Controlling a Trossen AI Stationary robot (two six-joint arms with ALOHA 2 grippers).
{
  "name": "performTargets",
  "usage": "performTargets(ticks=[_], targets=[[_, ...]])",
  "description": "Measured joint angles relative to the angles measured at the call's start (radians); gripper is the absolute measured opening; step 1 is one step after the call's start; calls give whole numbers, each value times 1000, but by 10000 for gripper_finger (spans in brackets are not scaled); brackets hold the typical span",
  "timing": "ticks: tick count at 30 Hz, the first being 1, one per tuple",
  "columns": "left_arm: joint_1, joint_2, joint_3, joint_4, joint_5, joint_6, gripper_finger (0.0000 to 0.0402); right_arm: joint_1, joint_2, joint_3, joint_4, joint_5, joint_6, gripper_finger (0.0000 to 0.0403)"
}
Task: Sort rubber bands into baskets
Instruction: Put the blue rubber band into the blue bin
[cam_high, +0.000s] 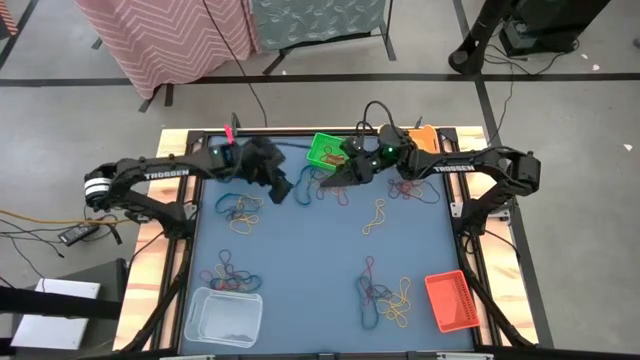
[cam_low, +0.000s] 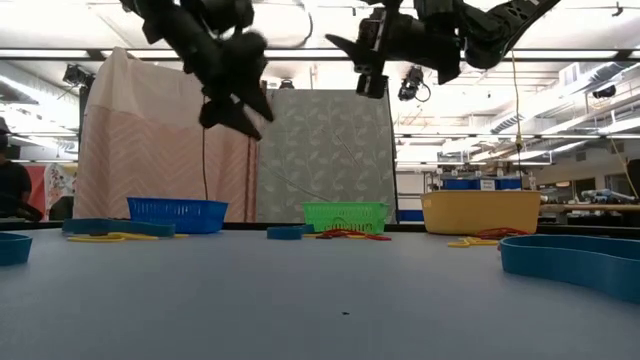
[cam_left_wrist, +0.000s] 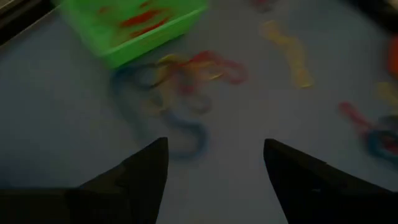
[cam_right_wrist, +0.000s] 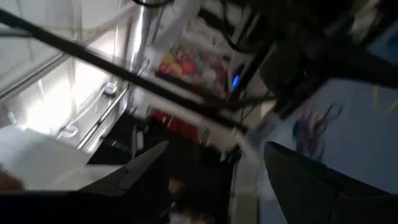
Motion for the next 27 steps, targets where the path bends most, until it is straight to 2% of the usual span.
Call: performTargets(ticks=[4,10,13,16,21,25,27], targets=[[-50,0,-7,74,0,-5,266,75,0,0,-155,-71,18,260],[-25,-5,-7,86,-3,-7,266,261,0,0,-637,-77,-131,245],[-1,-7,-7,88,-5,1,266,361,0,0,-861,-5,-185,239],[22,-6,-7,87,9,37,266,455,0,0,-997,74,-183,234],[59,-6,-7,88,51,106,266,575,-1,0,-1023,251,-76,232],[83,-6,-7,88,59,134,266,626,-1,0,-1062,432,-10,232],[94,-6,-7,91,64,135,266,638,-1,0,-1091,489,13,232]])
